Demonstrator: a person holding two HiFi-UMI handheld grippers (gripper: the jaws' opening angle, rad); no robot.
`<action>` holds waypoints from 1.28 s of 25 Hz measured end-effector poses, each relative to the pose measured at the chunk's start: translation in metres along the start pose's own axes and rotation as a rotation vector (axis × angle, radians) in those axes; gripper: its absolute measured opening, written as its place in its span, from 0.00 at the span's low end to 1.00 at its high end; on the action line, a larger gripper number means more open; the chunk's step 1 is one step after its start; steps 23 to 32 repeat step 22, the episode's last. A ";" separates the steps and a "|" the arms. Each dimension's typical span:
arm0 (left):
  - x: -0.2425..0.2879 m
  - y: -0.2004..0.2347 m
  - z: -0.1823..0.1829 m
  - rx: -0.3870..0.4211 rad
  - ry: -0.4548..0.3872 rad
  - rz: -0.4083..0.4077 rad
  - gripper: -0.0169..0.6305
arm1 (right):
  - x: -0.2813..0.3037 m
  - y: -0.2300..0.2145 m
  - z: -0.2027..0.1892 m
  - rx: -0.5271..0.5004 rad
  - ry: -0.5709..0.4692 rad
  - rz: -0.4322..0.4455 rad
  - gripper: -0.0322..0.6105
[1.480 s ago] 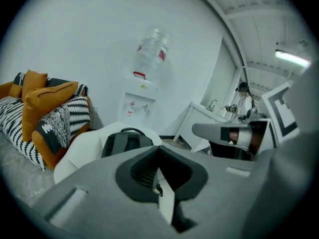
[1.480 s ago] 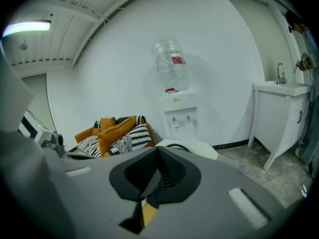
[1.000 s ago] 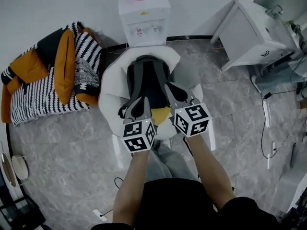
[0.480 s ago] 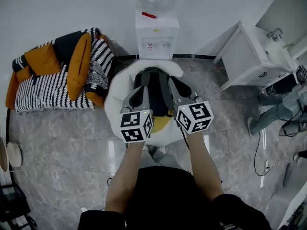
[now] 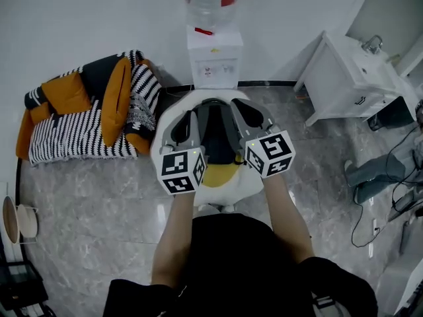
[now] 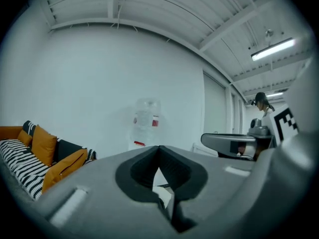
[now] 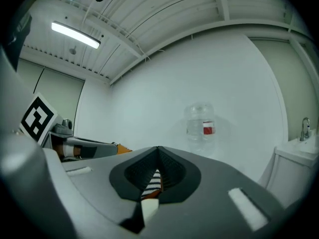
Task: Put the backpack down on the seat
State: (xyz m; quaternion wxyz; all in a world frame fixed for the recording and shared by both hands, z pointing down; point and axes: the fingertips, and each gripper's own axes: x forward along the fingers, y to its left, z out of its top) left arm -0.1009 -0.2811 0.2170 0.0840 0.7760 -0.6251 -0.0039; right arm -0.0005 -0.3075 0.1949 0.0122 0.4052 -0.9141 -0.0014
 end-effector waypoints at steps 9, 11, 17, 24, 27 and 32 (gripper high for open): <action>0.005 0.000 -0.004 0.023 0.015 -0.013 0.03 | 0.008 0.007 -0.012 0.034 0.014 0.003 0.06; 0.005 -0.001 -0.005 0.024 0.018 -0.014 0.03 | 0.010 0.008 -0.012 0.034 0.013 0.013 0.06; 0.012 -0.004 -0.005 0.029 0.026 -0.014 0.03 | 0.016 0.007 -0.013 0.031 0.011 0.028 0.06; 0.022 -0.003 -0.004 0.027 0.025 -0.012 0.03 | 0.023 -0.001 -0.014 0.037 0.003 0.031 0.06; 0.022 -0.003 -0.004 0.027 0.025 -0.012 0.03 | 0.023 -0.001 -0.014 0.037 0.003 0.031 0.06; 0.022 -0.003 -0.004 0.027 0.025 -0.012 0.03 | 0.023 -0.001 -0.014 0.037 0.003 0.031 0.06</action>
